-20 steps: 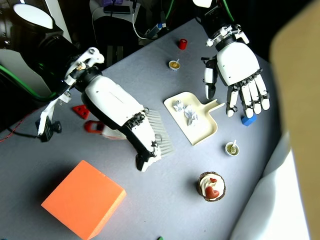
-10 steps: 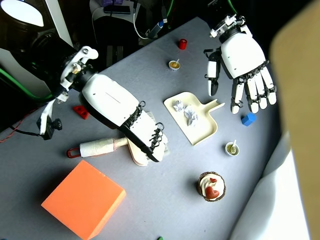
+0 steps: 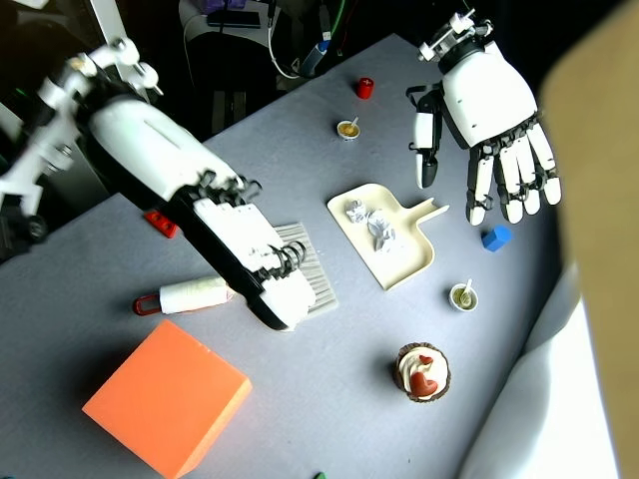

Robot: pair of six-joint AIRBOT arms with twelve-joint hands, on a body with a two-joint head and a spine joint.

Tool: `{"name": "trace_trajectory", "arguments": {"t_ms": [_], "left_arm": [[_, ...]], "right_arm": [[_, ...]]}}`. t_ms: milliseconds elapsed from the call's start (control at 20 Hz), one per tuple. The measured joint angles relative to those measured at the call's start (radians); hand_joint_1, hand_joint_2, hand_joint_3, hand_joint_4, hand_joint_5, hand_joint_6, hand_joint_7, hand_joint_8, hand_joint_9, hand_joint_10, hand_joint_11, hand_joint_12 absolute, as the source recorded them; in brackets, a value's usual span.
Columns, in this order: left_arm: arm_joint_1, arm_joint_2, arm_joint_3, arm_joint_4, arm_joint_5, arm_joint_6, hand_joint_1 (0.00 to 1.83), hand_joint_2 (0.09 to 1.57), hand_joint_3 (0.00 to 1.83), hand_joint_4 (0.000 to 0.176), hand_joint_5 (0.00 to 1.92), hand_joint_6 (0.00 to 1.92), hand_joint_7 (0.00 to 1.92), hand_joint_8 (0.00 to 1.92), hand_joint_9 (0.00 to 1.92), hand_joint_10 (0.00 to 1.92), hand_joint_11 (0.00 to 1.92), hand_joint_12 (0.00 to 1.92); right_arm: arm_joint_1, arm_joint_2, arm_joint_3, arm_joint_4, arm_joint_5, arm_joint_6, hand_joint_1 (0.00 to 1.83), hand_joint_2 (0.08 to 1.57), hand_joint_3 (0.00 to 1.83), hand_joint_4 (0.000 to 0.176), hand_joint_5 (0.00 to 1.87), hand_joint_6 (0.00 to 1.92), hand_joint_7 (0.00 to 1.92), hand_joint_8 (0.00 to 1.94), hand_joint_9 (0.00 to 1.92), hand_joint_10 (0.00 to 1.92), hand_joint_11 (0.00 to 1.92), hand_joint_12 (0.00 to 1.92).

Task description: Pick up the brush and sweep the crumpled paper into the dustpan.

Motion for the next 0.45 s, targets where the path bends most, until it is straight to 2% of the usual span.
{"name": "trace_trajectory", "arguments": {"t_ms": [50, 100, 150, 200, 250, 300, 350, 400, 450], "left_arm": [[-0.002, 0.0, -0.003, -0.003, -0.002, 0.0, 0.73, 1.06, 0.0, 0.085, 0.7, 0.0, 0.44, 0.0, 0.37, 0.0, 0.12, 0.26], [-0.002, 0.001, -0.004, -0.005, -0.005, 0.0, 0.69, 1.1, 0.0, 0.073, 0.71, 0.0, 0.45, 0.0, 0.36, 0.0, 0.08, 0.33], [-0.003, 0.003, -0.004, -0.006, -0.005, 0.0, 0.61, 1.13, 0.0, 0.088, 0.7, 0.0, 0.45, 0.0, 0.36, 0.0, 0.04, 0.42], [-0.009, 0.006, -0.005, -0.01, -0.006, 0.0, 0.52, 1.19, 0.0, 0.066, 0.65, 0.0, 0.41, 0.0, 0.33, 0.0, 0.01, 0.48], [-0.014, 0.007, -0.005, -0.009, -0.006, 0.0, 0.52, 1.2, 0.0, 0.032, 0.65, 0.0, 0.41, 0.0, 0.32, 0.0, 0.0, 0.53], [-0.022, 0.008, -0.009, -0.002, -0.006, 0.0, 0.45, 1.24, 0.01, 0.019, 0.6, 0.0, 0.36, 0.0, 0.24, 0.0, 0.0, 0.46], [-0.023, 0.012, -0.013, 0.005, -0.008, 0.0, 0.4, 1.25, 0.01, 0.016, 0.51, 0.0, 0.34, 0.0, 0.22, 0.0, 0.0, 0.48], [-0.023, 0.014, -0.014, 0.006, -0.011, 0.0, 0.36, 1.25, 0.0, 0.029, 0.38, 0.0, 0.26, 0.0, 0.16, 0.0, 0.0, 0.4], [-0.022, 0.02, -0.014, 0.004, -0.019, 0.0, 0.37, 1.2, 0.0, 0.054, 0.33, 0.0, 0.2, 0.0, 0.09, 0.0, 0.0, 0.29]], "right_arm": [[0.0, 0.021, -0.004, 0.017, 0.018, 0.016, 0.0, 0.9, 0.02, 0.0, 0.2, 0.01, 0.24, 0.0, 0.21, 0.0, 0.17, 0.01], [0.0, 0.053, -0.005, 0.052, 0.036, 0.041, 0.0, 0.91, 0.03, 0.0, 0.17, 0.0, 0.19, 0.0, 0.16, 0.0, 0.12, 0.0], [-0.001, 0.07, -0.005, 0.075, 0.045, 0.053, 0.0, 0.92, 0.03, 0.0, 0.17, 0.0, 0.18, 0.0, 0.15, 0.0, 0.11, 0.0], [-0.01, 0.1, -0.01, 0.094, 0.064, 0.079, 0.0, 0.94, 0.03, 0.0, 0.19, 0.01, 0.2, 0.01, 0.16, 0.01, 0.14, 0.01], [-0.016, 0.116, -0.011, 0.094, 0.087, 0.088, 0.0, 0.97, 0.02, 0.0, 0.22, 0.01, 0.24, 0.01, 0.19, 0.01, 0.15, 0.01], [-0.016, 0.142, -0.014, 0.097, 0.132, 0.146, 0.0, 1.02, 0.01, 0.0, 0.26, 0.0, 0.28, 0.0, 0.24, 0.01, 0.19, 0.03], [-0.016, 0.174, -0.024, 0.074, 0.185, 0.204, 0.0, 1.05, 0.02, 0.0, 0.26, 0.0, 0.27, 0.0, 0.23, 0.0, 0.2, 0.03], [-0.016, 0.204, -0.029, 0.043, 0.236, 0.271, 0.0, 1.05, 0.01, 0.0, 0.22, 0.0, 0.2, 0.0, 0.18, 0.0, 0.16, 0.01], [-0.016, 0.239, -0.032, 0.023, 0.289, 0.354, 0.0, 1.05, 0.01, 0.01, 0.18, 0.0, 0.13, 0.0, 0.12, 0.0, 0.13, 0.0]]}}
